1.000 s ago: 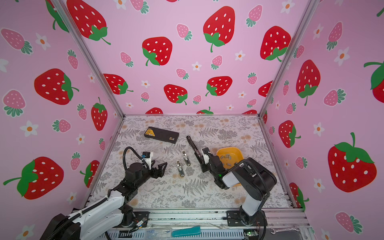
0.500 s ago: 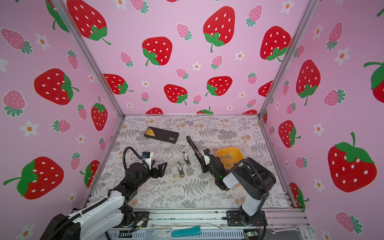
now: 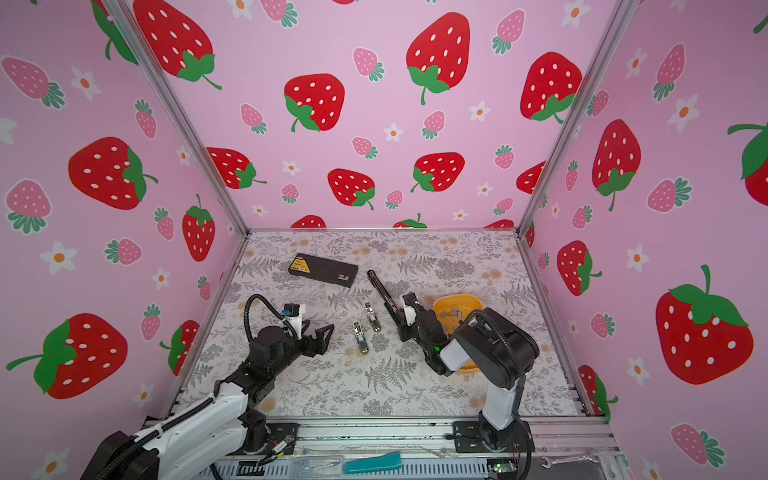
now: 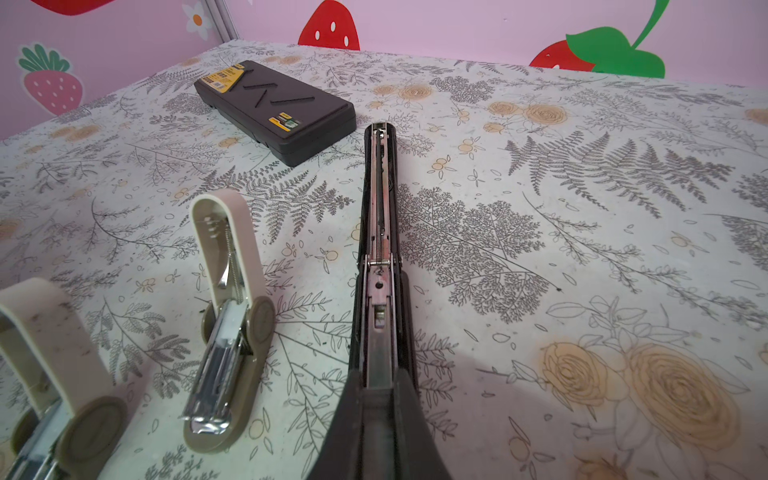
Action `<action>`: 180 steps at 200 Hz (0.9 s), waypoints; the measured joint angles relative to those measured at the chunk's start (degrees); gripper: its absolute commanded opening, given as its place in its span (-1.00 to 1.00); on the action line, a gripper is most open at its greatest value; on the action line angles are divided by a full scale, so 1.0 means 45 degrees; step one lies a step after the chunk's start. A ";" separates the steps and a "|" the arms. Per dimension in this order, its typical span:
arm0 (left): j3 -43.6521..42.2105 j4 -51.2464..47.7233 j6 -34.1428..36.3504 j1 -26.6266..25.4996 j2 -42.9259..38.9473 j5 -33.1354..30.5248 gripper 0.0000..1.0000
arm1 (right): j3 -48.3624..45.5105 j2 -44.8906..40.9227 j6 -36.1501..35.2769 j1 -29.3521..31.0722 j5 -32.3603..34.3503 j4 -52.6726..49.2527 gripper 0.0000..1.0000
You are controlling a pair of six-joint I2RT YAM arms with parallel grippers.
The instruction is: Load the staples into the stapler
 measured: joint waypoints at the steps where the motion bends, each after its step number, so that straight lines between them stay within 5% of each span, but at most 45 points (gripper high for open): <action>1: 0.0000 0.0005 0.0000 0.0000 0.0000 0.0000 0.86 | 0.0015 0.0005 0.0005 0.0000 0.0000 -0.0005 -1.00; 138: 0.0000 0.0005 0.0000 0.0000 0.0005 -0.0005 0.87 | 0.0593 -0.1141 -0.1059 0.0092 0.0330 -0.3118 -0.98; 180: 0.0000 0.0000 0.0000 0.0000 0.0015 -0.0010 0.87 | 0.0748 -0.1219 -0.1132 0.0092 0.0374 -0.3507 -0.61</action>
